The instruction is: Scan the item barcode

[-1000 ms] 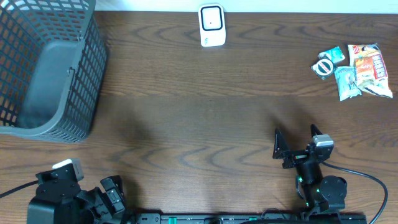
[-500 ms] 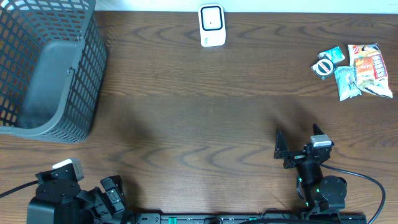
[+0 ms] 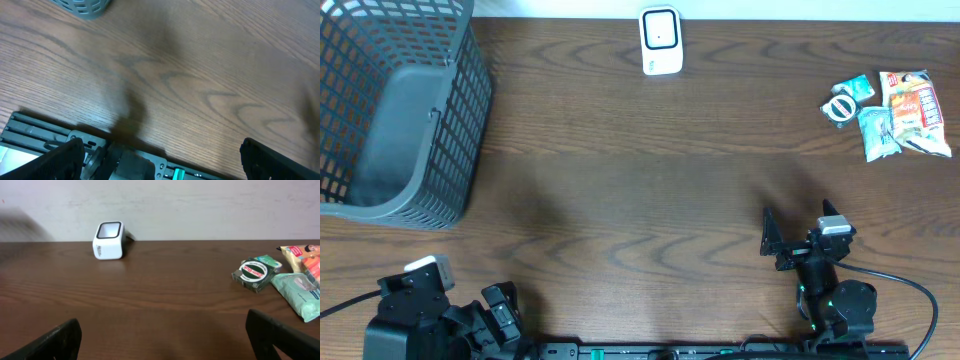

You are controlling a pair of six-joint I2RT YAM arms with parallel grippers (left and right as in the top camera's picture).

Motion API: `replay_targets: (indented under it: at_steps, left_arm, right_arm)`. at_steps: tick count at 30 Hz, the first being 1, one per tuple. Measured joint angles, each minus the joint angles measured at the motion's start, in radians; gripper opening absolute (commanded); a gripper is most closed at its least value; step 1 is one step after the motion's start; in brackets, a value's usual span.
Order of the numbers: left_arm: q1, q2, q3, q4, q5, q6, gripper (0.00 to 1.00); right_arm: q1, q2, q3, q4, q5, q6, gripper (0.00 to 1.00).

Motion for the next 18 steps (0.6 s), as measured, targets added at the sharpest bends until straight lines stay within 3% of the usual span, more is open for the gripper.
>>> replay_targets:
  at_steps: [18]
  left_arm:
    - [0.000,0.000,0.000,0.000,0.000,0.000,0.98]
  right_arm:
    - [0.000,-0.020,0.000,0.001,0.000,0.000,0.99]
